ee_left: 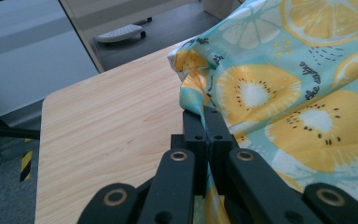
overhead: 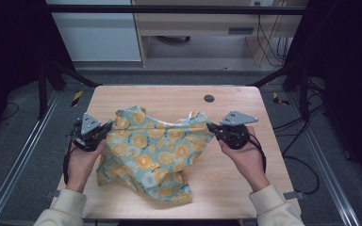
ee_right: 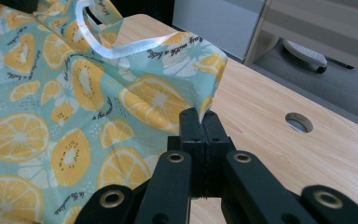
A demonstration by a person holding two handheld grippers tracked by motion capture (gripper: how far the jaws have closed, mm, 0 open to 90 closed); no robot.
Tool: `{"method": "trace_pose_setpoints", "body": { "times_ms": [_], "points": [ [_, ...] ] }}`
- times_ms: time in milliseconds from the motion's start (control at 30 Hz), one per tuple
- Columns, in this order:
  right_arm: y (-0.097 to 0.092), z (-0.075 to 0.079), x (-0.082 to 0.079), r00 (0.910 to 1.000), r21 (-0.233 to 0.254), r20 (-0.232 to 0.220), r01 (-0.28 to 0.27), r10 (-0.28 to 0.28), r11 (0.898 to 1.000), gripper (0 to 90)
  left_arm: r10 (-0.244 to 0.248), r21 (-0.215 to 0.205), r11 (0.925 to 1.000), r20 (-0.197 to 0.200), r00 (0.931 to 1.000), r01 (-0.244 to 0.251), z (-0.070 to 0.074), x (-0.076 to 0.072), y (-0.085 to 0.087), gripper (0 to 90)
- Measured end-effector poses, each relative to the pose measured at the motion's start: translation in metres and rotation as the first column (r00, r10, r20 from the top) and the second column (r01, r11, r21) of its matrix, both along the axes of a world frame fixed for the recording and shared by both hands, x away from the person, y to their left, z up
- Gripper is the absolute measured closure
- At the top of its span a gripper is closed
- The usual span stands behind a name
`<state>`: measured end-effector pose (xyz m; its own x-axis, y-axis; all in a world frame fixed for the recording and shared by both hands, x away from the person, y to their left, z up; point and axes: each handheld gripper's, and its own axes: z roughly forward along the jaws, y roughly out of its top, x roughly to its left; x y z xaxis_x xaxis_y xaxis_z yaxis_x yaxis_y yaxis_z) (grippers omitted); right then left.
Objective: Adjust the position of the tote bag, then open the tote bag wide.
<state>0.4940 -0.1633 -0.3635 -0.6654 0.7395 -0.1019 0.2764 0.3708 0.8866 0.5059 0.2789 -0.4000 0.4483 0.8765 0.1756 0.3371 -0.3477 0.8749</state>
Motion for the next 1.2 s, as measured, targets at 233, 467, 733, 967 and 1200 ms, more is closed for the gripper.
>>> {"method": "trace_pose_setpoints", "body": {
  "times_ms": [233, 467, 733, 967, 1200],
  "points": [
    [-0.001, -0.002, 0.008, 0.9998, -0.003, -0.006, 0.017, -0.017, 1.0, 90.0, -0.005, -0.005, 1.0, 0.013, 0.9999, 0.005, 0.0, -0.001, -0.001, 90.0],
    [-0.002, -0.002, 0.017, 0.9992, 0.001, -0.004, 0.041, -0.041, 0.999, 90.0, -0.006, -0.003, 1.0, 0.025, 0.9997, 0.006, 0.002, -0.003, -0.003, 90.0],
    [-0.007, 0.0, -0.006, 0.9991, 0.039, 0.043, 0.004, -0.006, 0.999, 90.0, -0.028, -0.037, 0.9988, 0.068, 0.9973, 0.03, 0.004, -0.027, 0.002, 90.0],
    [-0.013, -0.002, -0.027, 0.9976, 0.052, 0.069, -0.015, 0.011, 0.999, 90.0, -0.046, -0.054, 0.9973, 0.078, 0.9959, 0.05, 0.001, -0.046, 0.001, 90.0],
    [-0.02, -0.017, -0.046, 0.9966, 0.063, 0.08, -0.023, 0.018, 0.998, 90.0, -0.062, -0.03, 0.9974, 0.106, 0.9924, 0.065, -0.004, -0.068, -0.001, 90.0]
  ]
}}
